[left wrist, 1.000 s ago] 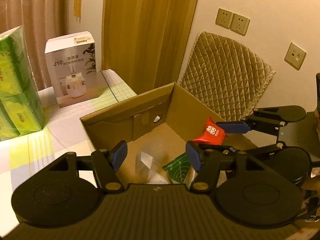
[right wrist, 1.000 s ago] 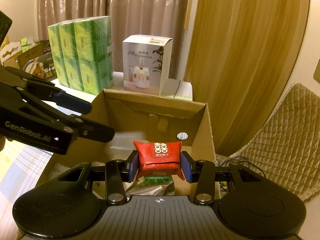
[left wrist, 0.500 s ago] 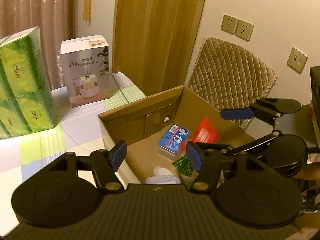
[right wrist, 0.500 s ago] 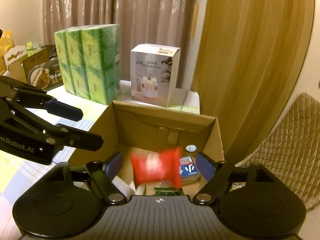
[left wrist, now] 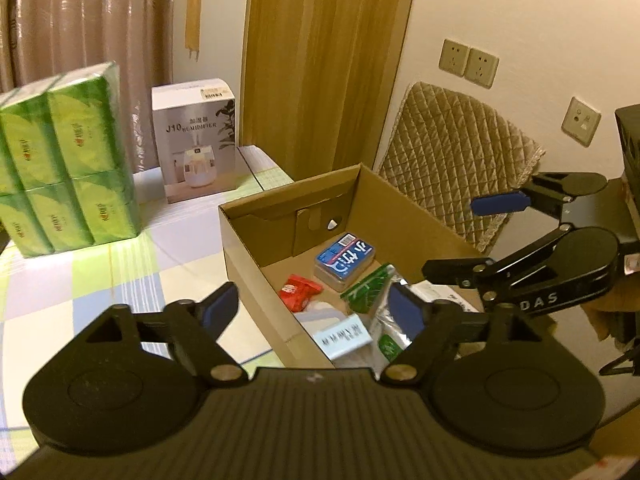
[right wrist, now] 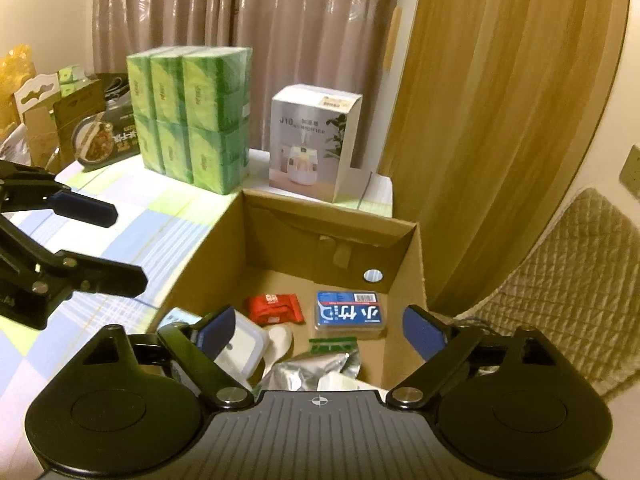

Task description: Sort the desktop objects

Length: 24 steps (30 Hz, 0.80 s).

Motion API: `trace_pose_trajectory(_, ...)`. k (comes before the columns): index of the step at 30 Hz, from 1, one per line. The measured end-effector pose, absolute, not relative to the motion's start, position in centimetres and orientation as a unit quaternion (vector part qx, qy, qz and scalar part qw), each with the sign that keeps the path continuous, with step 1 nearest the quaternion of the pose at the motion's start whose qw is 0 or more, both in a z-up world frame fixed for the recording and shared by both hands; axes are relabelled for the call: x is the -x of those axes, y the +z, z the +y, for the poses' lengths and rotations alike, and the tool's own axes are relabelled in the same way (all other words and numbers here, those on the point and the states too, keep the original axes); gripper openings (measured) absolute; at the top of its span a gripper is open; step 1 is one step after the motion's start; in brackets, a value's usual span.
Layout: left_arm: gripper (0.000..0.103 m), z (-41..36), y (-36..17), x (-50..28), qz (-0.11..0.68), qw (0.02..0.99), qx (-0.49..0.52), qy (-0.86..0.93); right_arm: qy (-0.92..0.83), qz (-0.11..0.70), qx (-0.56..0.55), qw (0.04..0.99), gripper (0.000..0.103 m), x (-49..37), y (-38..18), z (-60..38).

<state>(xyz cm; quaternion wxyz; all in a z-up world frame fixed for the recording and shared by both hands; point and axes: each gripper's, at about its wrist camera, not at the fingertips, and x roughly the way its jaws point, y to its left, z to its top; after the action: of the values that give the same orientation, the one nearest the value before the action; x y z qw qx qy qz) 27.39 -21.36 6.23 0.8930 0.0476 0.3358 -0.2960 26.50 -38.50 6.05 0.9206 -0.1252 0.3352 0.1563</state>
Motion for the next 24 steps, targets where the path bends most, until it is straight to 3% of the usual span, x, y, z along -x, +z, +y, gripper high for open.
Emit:
trace_pose_trajectory(3, 0.090, -21.0, 7.5, -25.2, 0.328, 0.897, -0.053, -0.290, 0.154, 0.324, 0.132, 0.924, 0.101, -24.2, 7.6, -38.5)
trace_pose_trajectory(7, 0.100, -20.0, 9.0, -22.2, 0.312, 0.908, -0.050, -0.276, 0.153, 0.317, 0.132, 0.927, 0.101, -21.2, 9.1, -38.6)
trace_pose_trajectory(24, 0.102, -17.6, 10.5, -12.3, 0.315, 0.912, -0.046, -0.257, 0.147, 0.329, 0.112, 0.926, 0.101, -11.6, 10.6, -39.1)
